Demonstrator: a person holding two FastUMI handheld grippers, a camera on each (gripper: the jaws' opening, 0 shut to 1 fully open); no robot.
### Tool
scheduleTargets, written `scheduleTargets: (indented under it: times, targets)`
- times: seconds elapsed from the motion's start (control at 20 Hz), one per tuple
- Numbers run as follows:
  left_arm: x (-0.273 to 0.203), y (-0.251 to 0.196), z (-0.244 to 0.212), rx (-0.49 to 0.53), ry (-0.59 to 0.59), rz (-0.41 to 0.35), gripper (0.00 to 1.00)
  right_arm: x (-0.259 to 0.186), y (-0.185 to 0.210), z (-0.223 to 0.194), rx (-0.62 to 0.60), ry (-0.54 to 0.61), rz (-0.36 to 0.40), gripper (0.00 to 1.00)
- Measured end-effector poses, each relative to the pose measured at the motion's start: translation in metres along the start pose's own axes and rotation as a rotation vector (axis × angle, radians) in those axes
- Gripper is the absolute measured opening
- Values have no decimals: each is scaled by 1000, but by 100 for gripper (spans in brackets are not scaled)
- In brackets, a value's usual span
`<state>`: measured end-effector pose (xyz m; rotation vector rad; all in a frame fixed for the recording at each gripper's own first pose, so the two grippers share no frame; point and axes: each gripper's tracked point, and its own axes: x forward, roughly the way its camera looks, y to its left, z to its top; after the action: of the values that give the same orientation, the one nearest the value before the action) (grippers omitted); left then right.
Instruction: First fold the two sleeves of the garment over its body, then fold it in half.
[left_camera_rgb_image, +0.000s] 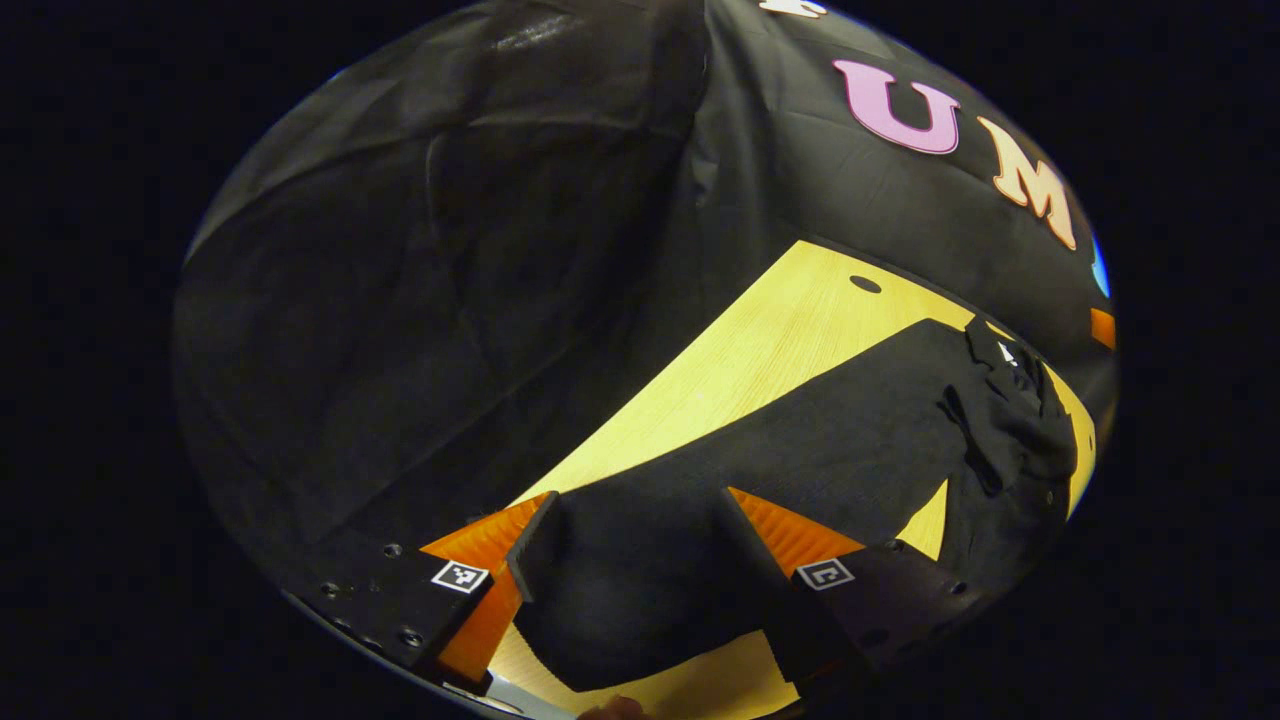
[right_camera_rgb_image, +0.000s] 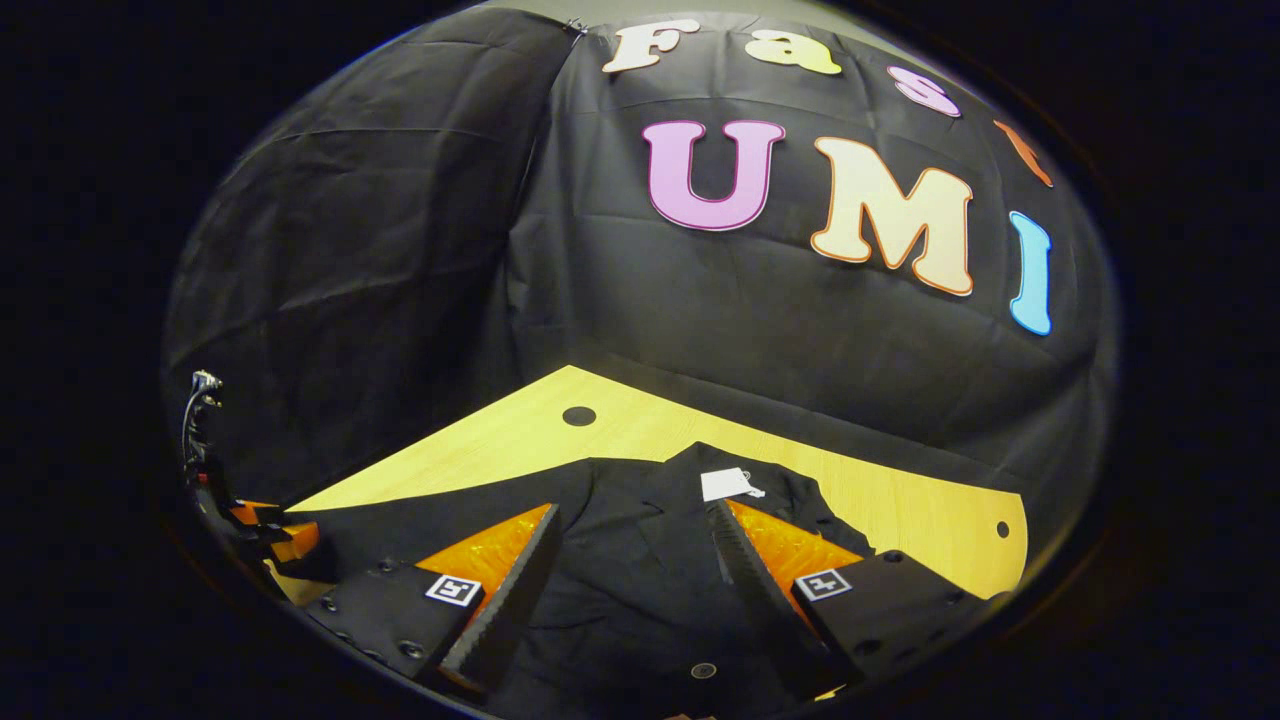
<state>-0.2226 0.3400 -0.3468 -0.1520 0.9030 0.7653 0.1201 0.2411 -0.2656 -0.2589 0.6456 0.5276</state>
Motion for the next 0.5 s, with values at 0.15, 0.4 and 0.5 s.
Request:
scheduleTargets:
  times: [0.15, 0.4, 0.5]
  targets:
    - [0, 3, -6, 2, 1, 9, 96, -5, 1, 2, -7, -7, 1, 98]
    - [4, -20, -8, 28, -37, -31, 69, -16, -3, 1, -4, -18, -11, 99]
    - [4, -30, -9, 49, -40, -66, 43, -22, -5, 0, 4, -23, -15, 100]
